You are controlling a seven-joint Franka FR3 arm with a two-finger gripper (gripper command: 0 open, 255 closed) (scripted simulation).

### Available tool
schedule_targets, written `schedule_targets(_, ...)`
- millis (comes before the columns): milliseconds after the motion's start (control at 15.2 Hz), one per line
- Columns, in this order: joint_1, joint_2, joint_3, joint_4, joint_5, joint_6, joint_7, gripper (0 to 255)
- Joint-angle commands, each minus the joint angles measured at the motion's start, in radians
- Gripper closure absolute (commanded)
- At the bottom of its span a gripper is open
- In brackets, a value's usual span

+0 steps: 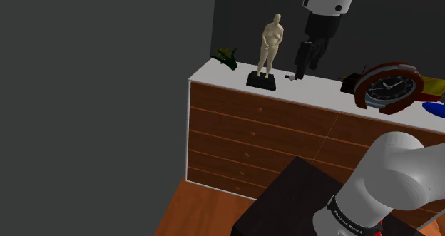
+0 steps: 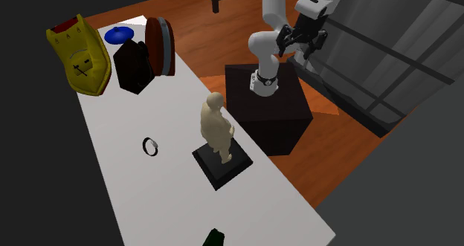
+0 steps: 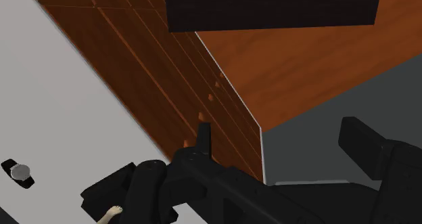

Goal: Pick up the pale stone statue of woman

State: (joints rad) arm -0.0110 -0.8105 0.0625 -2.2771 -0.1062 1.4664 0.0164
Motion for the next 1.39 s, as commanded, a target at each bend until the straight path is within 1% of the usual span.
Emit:
schedule_targets(0, 0.0, 0.0, 0.0, 0.0, 0.0, 0.0, 0.0, 0)
schedule_targets(396, -0.011, 0.096, -0.145, 0.08, -0.035, 0.11, -0.157, 0)
schedule_targets(726, -0.004, 0.204, -0.264, 0.182, -0.025, 0.187, -0.291, 0)
schedule_targets(1056, 0.016, 0.337, -0.386, 0.318, 0.029, 0.243, -0.435, 0)
schedule_targets(1320, 0.037, 0.464, -0.489, 0.455, 0.111, 0.263, -0.562, 0)
